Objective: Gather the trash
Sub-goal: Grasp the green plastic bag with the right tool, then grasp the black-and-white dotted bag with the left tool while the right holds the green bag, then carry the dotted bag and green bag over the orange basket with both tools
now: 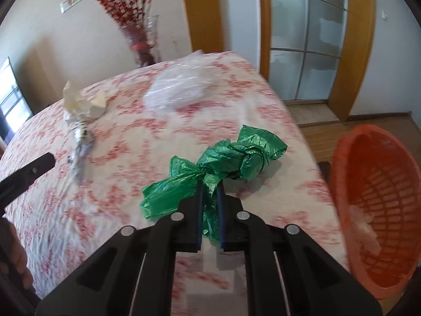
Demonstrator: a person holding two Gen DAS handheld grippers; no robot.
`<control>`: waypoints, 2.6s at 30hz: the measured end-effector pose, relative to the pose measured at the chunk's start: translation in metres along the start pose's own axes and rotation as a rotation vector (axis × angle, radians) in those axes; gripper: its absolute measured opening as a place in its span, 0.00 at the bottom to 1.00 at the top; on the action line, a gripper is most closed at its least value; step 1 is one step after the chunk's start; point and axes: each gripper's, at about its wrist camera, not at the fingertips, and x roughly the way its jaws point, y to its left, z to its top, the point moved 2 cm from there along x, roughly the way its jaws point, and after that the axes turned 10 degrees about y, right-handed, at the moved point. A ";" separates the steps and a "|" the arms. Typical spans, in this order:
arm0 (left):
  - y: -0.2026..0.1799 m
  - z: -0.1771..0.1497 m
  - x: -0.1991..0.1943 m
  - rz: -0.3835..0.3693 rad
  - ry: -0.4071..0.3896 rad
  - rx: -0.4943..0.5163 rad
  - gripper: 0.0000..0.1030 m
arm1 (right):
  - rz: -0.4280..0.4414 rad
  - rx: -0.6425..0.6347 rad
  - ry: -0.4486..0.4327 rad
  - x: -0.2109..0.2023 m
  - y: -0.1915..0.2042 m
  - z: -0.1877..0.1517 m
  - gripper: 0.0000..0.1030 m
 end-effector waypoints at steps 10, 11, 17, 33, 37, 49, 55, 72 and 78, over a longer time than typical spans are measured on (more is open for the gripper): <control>-0.023 0.023 0.033 0.034 0.054 -0.030 0.65 | 0.001 0.041 -0.011 -0.006 -0.027 -0.007 0.10; -0.024 0.025 0.036 0.039 0.059 -0.031 0.60 | 0.003 0.043 -0.012 -0.007 -0.029 -0.008 0.10; -0.024 0.025 0.045 0.041 0.095 -0.035 0.19 | 0.008 0.050 -0.026 -0.015 -0.036 -0.011 0.10; -0.047 0.006 -0.012 -0.102 0.016 0.064 0.04 | 0.002 0.063 -0.131 -0.066 -0.055 -0.024 0.10; -0.066 0.000 -0.026 -0.145 0.005 0.101 0.04 | -0.008 0.072 -0.164 -0.082 -0.066 -0.029 0.10; -0.162 -0.027 -0.052 -0.301 0.006 0.272 0.04 | -0.061 0.154 -0.222 -0.114 -0.125 -0.048 0.10; -0.209 -0.040 -0.048 -0.362 0.031 0.342 0.04 | -0.102 0.189 -0.234 -0.122 -0.156 -0.058 0.10; -0.309 -0.072 -0.031 -0.459 0.093 0.497 0.04 | -0.164 0.287 -0.219 -0.122 -0.226 -0.077 0.10; -0.333 -0.081 -0.026 -0.464 0.109 0.540 0.04 | -0.167 0.306 -0.209 -0.116 -0.238 -0.079 0.10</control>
